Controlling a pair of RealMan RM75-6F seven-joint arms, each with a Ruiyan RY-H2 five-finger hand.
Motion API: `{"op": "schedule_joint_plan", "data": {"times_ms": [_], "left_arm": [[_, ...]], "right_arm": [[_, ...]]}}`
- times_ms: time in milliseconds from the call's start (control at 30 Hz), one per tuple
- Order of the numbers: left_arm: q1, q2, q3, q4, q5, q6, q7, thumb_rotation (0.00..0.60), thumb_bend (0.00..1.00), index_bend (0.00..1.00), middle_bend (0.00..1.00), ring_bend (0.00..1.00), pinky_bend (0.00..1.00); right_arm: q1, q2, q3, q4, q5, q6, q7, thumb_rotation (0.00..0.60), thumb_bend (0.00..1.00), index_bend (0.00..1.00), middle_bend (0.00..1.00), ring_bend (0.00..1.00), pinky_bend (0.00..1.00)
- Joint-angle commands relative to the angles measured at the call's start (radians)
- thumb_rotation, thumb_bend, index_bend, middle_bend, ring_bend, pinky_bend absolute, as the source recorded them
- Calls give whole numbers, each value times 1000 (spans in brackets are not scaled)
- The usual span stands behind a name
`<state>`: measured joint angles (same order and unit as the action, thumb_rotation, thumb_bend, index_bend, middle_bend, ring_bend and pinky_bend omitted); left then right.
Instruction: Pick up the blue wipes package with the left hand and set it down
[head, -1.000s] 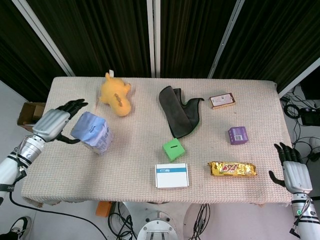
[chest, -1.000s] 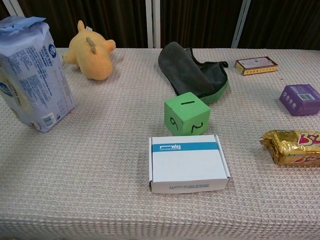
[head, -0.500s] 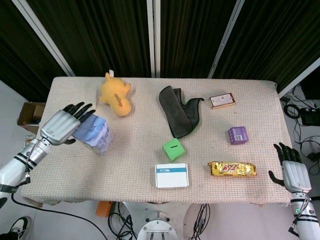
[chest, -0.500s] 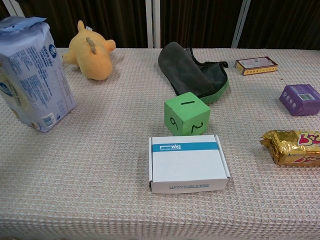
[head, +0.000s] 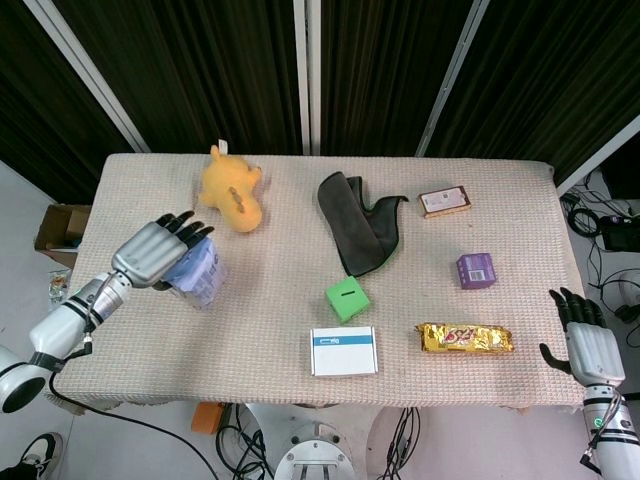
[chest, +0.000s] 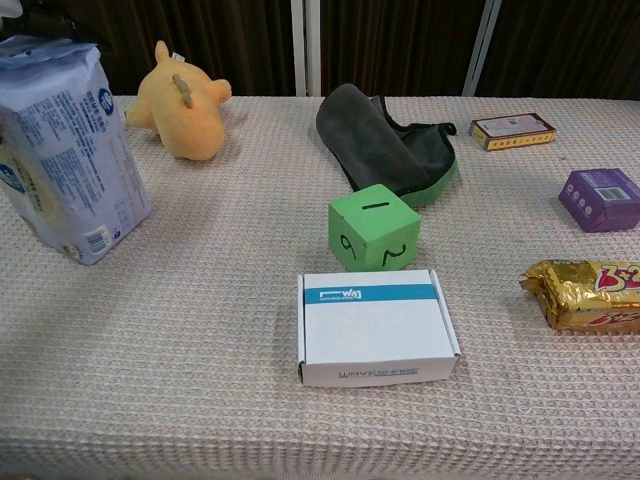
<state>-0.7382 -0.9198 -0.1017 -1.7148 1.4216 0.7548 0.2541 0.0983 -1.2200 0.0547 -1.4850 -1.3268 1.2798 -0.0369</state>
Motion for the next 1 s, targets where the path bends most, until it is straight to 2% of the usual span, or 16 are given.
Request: {"op": "schedule_joint_plan", "data": {"times_ms": [33, 167, 233, 367, 467, 533, 600, 667, 767, 867, 1000], "left_arm": [[-14, 4, 3, -10, -52, -32, 29, 600, 159, 17, 359, 49, 197], [-6, -3, -1, -31, -83, -3, 45, 600, 257, 135, 555, 194, 215], [1, 2, -5, -48, -79, 27, 48, 600, 288, 235, 643, 259, 235], [16, 45, -6, -96, -73, 77, 110, 600, 314, 411, 731, 364, 301], [24, 117, 3, -185, -122, 98, 254, 600, 331, 483, 753, 409, 353], [11, 183, 17, -283, -248, 92, 426, 600, 328, 508, 745, 413, 369], [-23, 212, 45, -379, -410, 133, 668, 600, 326, 513, 725, 413, 398], [-75, 191, 79, -475, -607, 214, 895, 600, 325, 499, 711, 413, 410], [-161, 101, 108, -552, -844, 347, 1115, 600, 323, 470, 705, 413, 413], [-227, 0, 111, -559, -995, 448, 1218, 600, 323, 457, 706, 414, 418], [-293, -112, 102, -511, -1136, 496, 1262, 600, 302, 430, 690, 415, 426]], "right_arm": [[0, 1, 0, 3, 2, -3, 2, 600, 219, 0, 0, 0, 0], [0, 0, -1, 7, 3, -6, 7, 600, 219, 0, 0, 0, 0], [0, 0, -1, 9, 2, -6, 10, 600, 219, 0, 0, 0, 0], [0, 0, -1, 11, 1, -6, 16, 600, 219, 0, 0, 0, 0], [0, -1, -1, 15, 0, -6, 21, 600, 219, 0, 0, 0, 0], [1, -3, -1, 19, 2, -9, 24, 600, 219, 0, 0, 0, 0], [2, -6, -1, 21, 0, -12, 27, 600, 219, 0, 0, 0, 0], [2, -9, -4, 22, -7, -11, 30, 600, 219, 0, 0, 0, 0], [0, -10, -7, 27, -9, -10, 37, 600, 219, 0, 0, 0, 0], [-2, -6, -6, 33, -1, -14, 44, 600, 220, 0, 0, 0, 0], [-4, -2, -6, 37, 6, -19, 50, 600, 219, 0, 0, 0, 0]]}}
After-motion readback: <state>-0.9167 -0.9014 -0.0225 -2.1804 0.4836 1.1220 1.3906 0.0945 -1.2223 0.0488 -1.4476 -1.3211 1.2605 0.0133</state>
